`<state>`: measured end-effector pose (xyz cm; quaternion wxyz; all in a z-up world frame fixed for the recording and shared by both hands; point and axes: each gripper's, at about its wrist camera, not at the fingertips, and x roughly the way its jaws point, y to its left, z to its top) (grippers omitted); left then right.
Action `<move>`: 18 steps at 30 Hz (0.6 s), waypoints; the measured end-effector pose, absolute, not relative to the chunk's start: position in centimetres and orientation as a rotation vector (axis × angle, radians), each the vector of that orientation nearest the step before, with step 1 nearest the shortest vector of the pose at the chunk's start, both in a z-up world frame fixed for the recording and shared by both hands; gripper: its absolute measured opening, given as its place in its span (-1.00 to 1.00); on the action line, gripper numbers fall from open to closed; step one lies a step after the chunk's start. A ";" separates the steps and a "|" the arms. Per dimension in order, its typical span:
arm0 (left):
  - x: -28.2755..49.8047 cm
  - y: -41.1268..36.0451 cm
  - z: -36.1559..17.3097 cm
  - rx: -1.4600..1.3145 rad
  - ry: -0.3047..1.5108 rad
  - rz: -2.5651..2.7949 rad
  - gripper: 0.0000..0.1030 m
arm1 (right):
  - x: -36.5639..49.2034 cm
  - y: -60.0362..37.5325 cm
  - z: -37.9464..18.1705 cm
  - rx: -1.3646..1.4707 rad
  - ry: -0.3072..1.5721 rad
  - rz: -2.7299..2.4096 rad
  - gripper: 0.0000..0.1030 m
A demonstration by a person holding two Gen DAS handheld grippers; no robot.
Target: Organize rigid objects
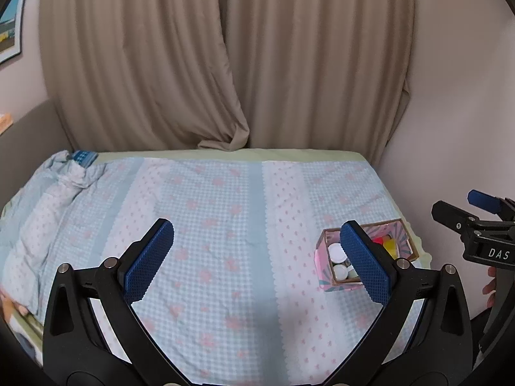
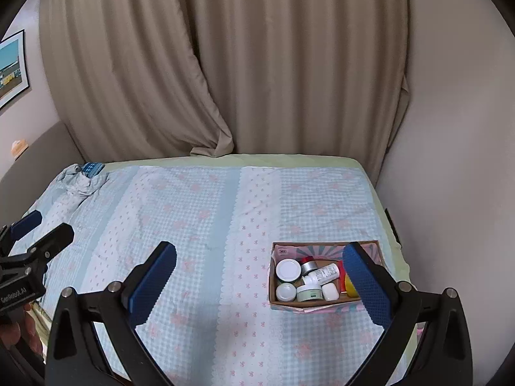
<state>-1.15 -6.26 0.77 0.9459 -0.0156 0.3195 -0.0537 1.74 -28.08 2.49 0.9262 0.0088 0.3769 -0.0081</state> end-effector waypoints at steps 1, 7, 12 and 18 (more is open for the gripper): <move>-1.1 -6.4 0.8 -0.030 0.649 -0.110 1.00 | 1.7 -28.1 2.6 0.016 0.770 -0.023 1.00; -1.0 -6.8 0.8 -0.019 0.644 -0.118 1.00 | 1.5 -28.4 3.0 0.023 0.753 -0.048 1.00; -0.8 -7.1 0.8 -0.013 0.640 -0.121 1.00 | 1.4 -28.6 3.2 0.023 0.745 -0.054 1.00; -0.6 -7.1 0.8 -0.020 0.643 -0.122 1.00 | 1.5 -28.8 3.3 0.021 0.742 -0.060 1.00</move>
